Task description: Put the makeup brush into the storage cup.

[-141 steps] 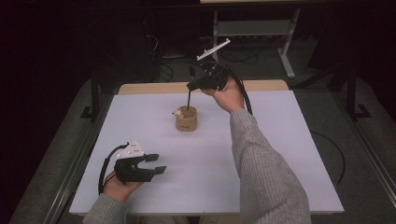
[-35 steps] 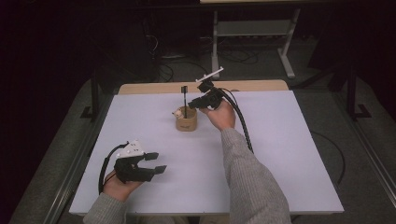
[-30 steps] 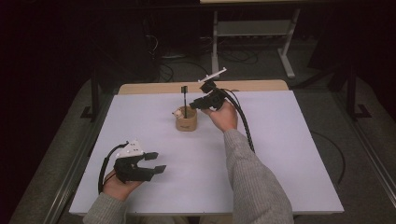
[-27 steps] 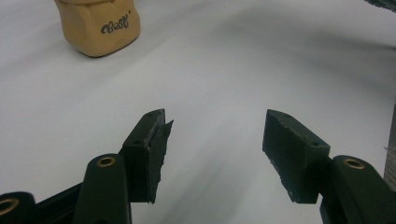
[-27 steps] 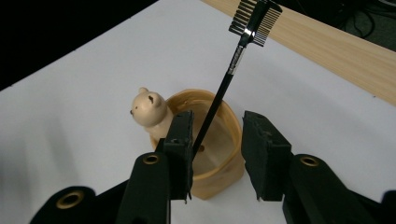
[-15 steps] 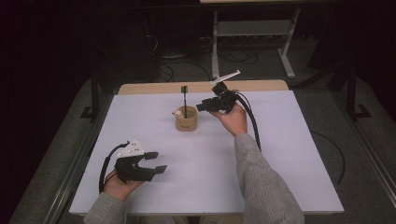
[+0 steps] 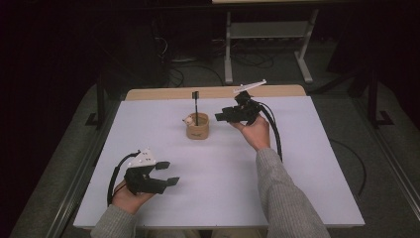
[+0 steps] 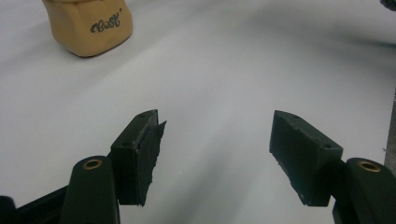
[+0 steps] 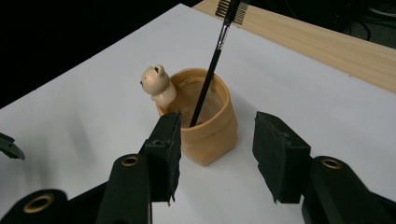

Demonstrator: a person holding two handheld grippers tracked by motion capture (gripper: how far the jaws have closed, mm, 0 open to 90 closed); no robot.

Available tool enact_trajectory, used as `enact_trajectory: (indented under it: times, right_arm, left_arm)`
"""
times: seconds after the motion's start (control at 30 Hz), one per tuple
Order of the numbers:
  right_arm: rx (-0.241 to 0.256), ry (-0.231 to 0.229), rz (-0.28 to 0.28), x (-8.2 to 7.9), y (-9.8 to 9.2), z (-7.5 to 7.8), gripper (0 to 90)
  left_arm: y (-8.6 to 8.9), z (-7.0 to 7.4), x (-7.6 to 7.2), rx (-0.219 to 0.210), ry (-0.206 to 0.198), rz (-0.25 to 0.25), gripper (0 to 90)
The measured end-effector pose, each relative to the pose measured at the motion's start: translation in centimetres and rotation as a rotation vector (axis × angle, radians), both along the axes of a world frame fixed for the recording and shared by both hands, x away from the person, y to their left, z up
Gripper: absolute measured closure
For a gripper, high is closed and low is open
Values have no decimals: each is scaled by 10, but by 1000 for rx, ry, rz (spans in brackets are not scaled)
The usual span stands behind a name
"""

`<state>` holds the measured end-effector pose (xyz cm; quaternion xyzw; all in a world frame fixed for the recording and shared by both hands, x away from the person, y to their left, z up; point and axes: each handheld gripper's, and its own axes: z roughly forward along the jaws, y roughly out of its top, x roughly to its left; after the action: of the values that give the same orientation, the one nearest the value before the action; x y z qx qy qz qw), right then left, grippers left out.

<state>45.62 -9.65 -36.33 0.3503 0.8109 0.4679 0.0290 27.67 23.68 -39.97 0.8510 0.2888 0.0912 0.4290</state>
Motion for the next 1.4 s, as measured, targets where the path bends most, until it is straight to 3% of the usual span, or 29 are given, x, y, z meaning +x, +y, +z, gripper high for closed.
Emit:
enact_trajectory:
  times: [0.3, 0.6, 1.07, 1.17, 1.4]
  right_arm:
    - [27, -10, -18, -12, -14, -1, 476]
    - [12, -38, -24, -21, -27, 0, 452]
    - [3, -47, -21, -35, -35, 7, 395]
    - [32, -43, -16, -38, -37, 8, 384]
    - [25, -63, -8, -46, -40, 10, 370]
  left_arm:
    - [-1, 0, 0, -2, -1, 1, 312]
    - [0, 1, 1, -2, -3, 1, 296]
    - [1, 1, 2, -14, 1, 6, 291]
    - [1, 1, 2, -12, 0, 6, 291]
    - [0, -1, 2, -9, 5, 6, 288]
